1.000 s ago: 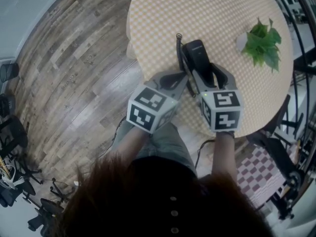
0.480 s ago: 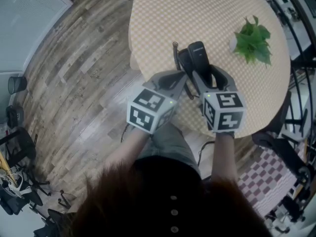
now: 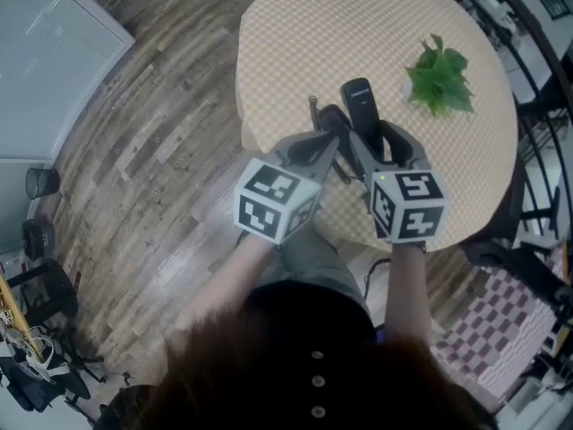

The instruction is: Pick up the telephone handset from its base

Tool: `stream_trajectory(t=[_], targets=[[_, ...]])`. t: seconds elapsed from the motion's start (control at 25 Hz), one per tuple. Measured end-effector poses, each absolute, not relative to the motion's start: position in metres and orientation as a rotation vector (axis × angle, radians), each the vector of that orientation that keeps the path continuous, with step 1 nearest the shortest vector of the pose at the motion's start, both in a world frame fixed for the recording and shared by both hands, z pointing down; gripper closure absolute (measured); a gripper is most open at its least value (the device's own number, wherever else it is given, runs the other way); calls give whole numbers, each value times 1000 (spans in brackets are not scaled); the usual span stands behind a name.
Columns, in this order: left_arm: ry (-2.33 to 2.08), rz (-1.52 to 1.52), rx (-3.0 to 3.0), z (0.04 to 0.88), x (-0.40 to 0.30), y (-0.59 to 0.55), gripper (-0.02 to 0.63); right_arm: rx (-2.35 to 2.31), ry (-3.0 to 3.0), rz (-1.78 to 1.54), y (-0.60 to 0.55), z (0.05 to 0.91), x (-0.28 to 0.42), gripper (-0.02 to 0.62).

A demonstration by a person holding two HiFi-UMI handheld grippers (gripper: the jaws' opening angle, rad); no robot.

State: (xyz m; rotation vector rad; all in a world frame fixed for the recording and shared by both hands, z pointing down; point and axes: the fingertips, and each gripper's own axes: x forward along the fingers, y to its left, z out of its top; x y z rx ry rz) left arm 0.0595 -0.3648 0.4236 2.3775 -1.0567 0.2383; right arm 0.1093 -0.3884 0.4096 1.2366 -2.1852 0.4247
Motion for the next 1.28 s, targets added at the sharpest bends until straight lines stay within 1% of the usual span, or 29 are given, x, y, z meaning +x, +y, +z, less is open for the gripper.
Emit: stream_trajectory(t=[0.64,0.88,1.28], targets=[[-1067,166,2522,356,64,-368,600,1447,-2332,288,-372,330,121,367],[-1071,123,2534,343,68,-368,600,1490,-2419,253,-360,309,127,367],[-1024,-53,2573,320,74,-355,600,1497,-2647,172,-340,290,126,367]])
